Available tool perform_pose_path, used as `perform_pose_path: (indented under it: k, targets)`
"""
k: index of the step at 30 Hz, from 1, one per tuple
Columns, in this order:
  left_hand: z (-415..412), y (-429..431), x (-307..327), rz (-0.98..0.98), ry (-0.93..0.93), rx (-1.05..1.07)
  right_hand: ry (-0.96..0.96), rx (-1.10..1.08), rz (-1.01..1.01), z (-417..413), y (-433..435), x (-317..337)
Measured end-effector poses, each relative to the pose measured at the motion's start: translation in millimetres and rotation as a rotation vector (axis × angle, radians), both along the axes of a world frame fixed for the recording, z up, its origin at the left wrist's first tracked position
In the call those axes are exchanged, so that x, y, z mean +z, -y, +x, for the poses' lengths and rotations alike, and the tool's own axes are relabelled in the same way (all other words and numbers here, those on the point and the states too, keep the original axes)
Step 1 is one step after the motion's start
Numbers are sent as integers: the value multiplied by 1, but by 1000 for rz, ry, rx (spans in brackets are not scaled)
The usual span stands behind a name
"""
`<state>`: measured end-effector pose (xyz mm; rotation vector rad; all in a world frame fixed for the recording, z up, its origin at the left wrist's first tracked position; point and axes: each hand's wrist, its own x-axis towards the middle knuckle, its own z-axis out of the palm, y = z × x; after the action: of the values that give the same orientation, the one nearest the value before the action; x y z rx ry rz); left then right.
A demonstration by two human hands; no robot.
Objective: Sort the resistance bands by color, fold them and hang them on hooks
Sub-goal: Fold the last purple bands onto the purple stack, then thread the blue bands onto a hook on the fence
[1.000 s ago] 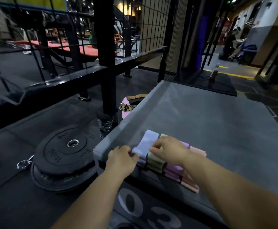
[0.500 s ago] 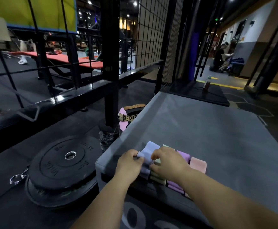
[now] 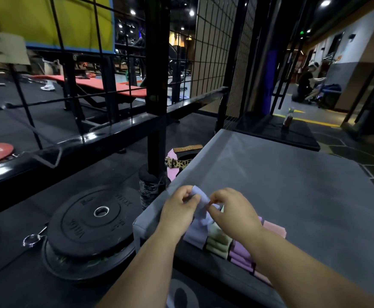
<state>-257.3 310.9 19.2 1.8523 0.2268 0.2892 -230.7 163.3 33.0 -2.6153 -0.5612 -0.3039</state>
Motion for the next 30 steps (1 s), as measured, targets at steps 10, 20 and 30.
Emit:
perform_pose_path:
  k: [10,20,30]
  targets:
    - [-50,-15,40,-146,67,31,-12,296,362,-36,-15,29]
    - [-142,-43,86,-66,47,101,-69,519,512,-95,-58,57]
    - [-152,-74,117,-286,165,188,-243,517,671,-144,-84,119]
